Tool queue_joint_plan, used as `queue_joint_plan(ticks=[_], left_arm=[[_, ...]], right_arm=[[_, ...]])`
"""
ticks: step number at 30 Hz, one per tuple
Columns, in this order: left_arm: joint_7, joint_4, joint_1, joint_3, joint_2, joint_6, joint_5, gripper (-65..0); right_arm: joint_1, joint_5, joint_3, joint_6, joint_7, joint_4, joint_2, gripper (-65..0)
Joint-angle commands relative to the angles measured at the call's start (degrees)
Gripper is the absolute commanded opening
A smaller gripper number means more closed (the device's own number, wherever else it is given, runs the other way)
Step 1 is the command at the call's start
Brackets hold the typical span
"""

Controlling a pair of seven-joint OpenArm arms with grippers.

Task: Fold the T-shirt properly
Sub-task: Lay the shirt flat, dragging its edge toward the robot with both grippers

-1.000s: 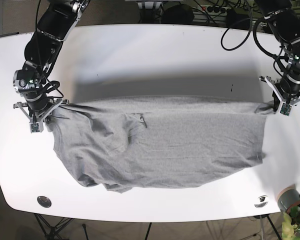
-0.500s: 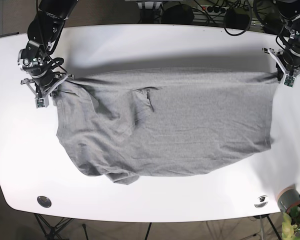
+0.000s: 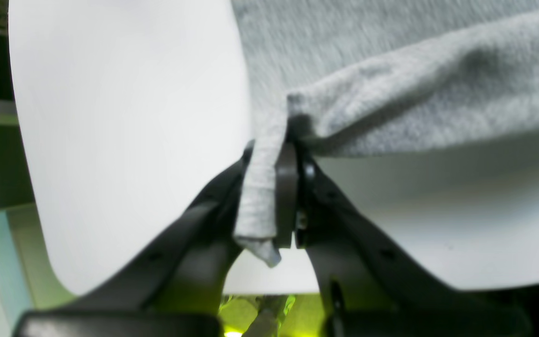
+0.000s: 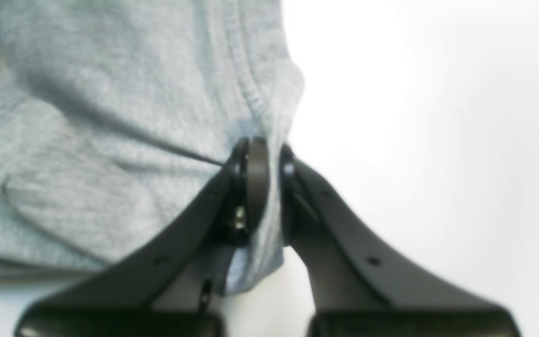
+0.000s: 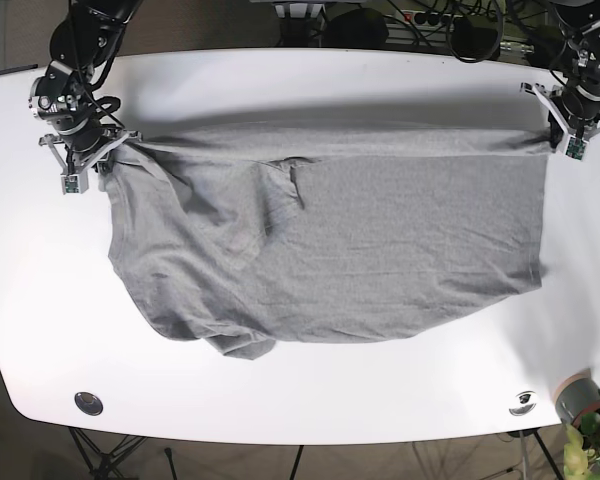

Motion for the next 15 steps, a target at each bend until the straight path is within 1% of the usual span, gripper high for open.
queue_joint_plan(ticks=[1, 6, 9, 12, 15], left_arm=[[-0.7, 0.7, -0.2, -0.4, -1.2, 0.8, 0.4, -65.0], [-0.7, 0.1, -1.3, 0.3, -1.3, 0.8, 0.4, -65.0], [-0.7, -2.5, -3.8, 2.2, -2.1, 0.8, 0.4, -65.0], [-0.7, -4.7, -5.2, 2.7, -3.4, 0.8, 0.4, -65.0], [-0.7, -7.0, -7.3, 2.7, -3.6, 0.8, 0.4, -65.0]], right_arm=[[0.5, 0.4, 0.4, -0.55, 1.2, 0.1, 0.9, -62.9], [0.8, 0.4, 0.4, -0.55, 1.2, -1.6, 1.0, -62.9], [0.8, 0.4, 0.4, -0.55, 1.2, -1.8, 0.9, -62.9], [0.8, 0.4, 0.4, -0.55, 1.2, -1.8, 0.8, -62.9], [0.8, 0.3, 0.4, -0.55, 1.2, -1.8, 0.9, -62.9]])
